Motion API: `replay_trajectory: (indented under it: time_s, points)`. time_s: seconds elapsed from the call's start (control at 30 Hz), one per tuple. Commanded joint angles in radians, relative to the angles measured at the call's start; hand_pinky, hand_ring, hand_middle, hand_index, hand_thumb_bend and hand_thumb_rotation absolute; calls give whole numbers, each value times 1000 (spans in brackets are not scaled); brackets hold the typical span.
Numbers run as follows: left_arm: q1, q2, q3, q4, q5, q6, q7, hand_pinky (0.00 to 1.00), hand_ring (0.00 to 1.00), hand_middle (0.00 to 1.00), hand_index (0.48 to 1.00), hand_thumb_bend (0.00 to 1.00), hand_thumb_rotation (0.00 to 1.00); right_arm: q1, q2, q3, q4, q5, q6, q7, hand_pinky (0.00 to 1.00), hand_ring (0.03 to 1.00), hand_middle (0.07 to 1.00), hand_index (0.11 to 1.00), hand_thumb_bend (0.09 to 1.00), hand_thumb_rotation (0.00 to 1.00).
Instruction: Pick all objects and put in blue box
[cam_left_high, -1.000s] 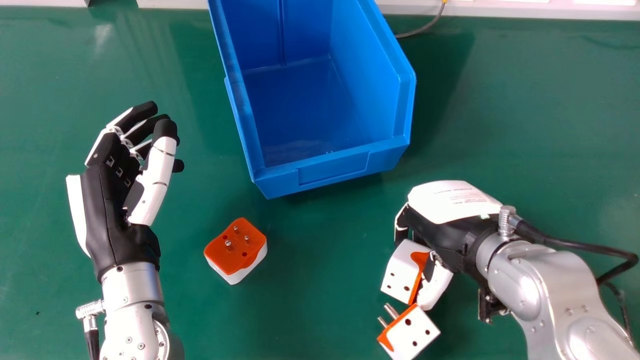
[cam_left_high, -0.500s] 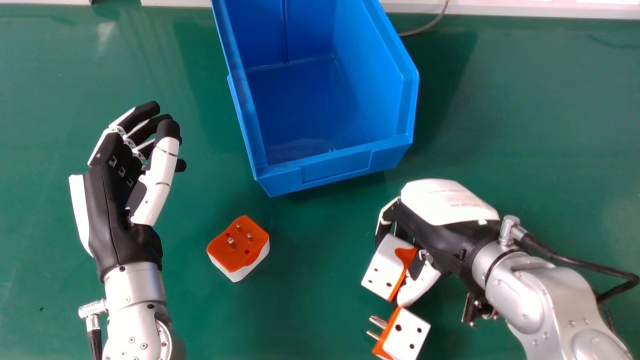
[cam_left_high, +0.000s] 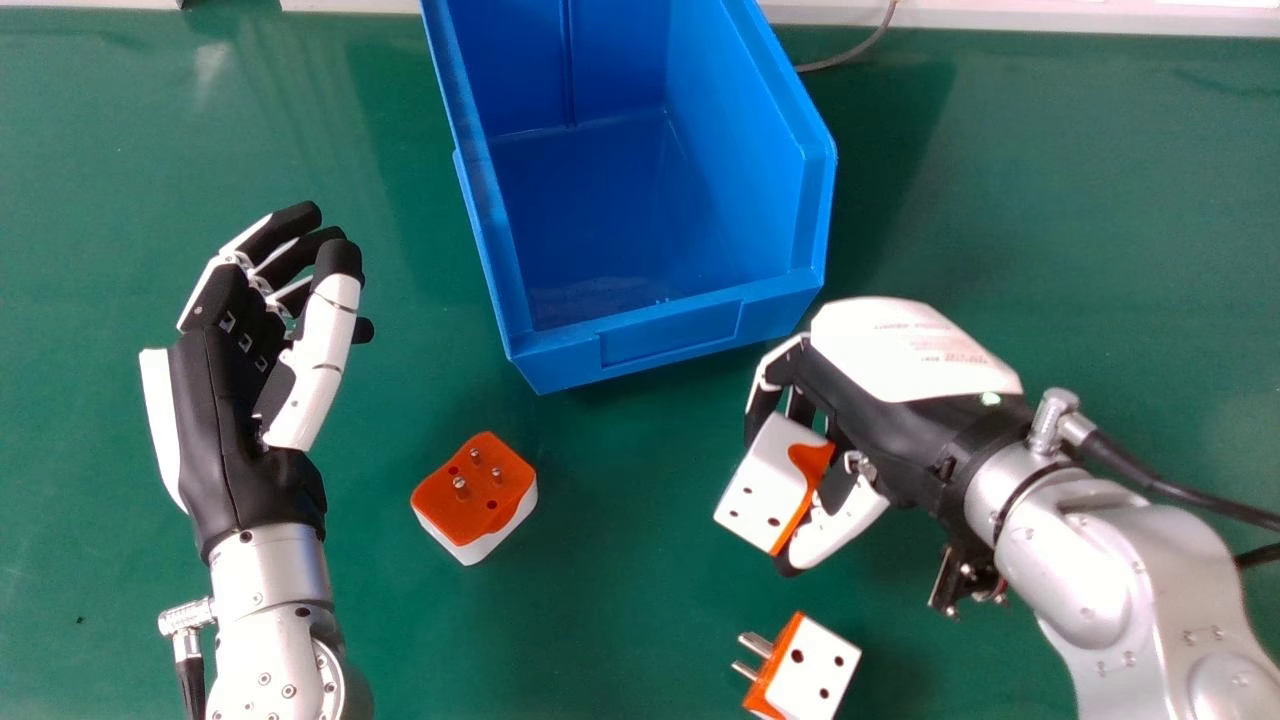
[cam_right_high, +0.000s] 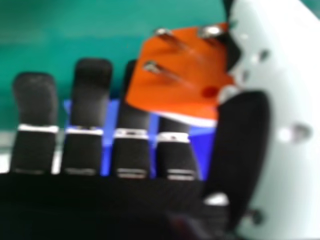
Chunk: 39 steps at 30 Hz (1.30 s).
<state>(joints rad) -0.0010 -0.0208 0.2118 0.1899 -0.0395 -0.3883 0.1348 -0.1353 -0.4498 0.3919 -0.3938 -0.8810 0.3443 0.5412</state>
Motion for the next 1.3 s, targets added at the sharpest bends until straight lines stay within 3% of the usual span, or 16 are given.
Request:
replay_trajectory:
  time_s: [0.0, 0.3, 0.5, 0.83, 0.97, 1.27]
  points:
    - [-13, 8, -5, -6, 5, -24, -2, 497, 633, 695, 688, 611, 447, 0, -3, -27, -71, -22, 11, 17, 257, 376, 490, 524, 513, 7]
    - [-15, 7, -7, -1, 5, -25, -2, 496, 634, 698, 689, 608, 450, 27, 7, -64, -247, -36, 44, 98, 234, 362, 474, 527, 511, 4]
    - [-19, 3, -6, 2, -3, -23, -5, 498, 635, 699, 690, 605, 448, 45, 25, -91, -308, -32, 24, 87, 227, 357, 468, 530, 510, 3]
    - [-31, 2, -10, 27, 13, -49, 6, 499, 636, 700, 690, 602, 445, 58, 50, -134, -344, -16, -33, 36, 215, 355, 462, 529, 511, 2]
    - [-28, -4, -17, 28, 17, -51, 11, 499, 636, 700, 689, 599, 443, 72, 62, -155, -347, 11, -67, 6, 214, 350, 459, 531, 510, 2]
    - [-26, -12, -29, 23, 7, -50, 10, 503, 636, 699, 688, 592, 439, 78, 85, -183, -351, 54, -111, -40, 230, 346, 459, 538, 508, 1]
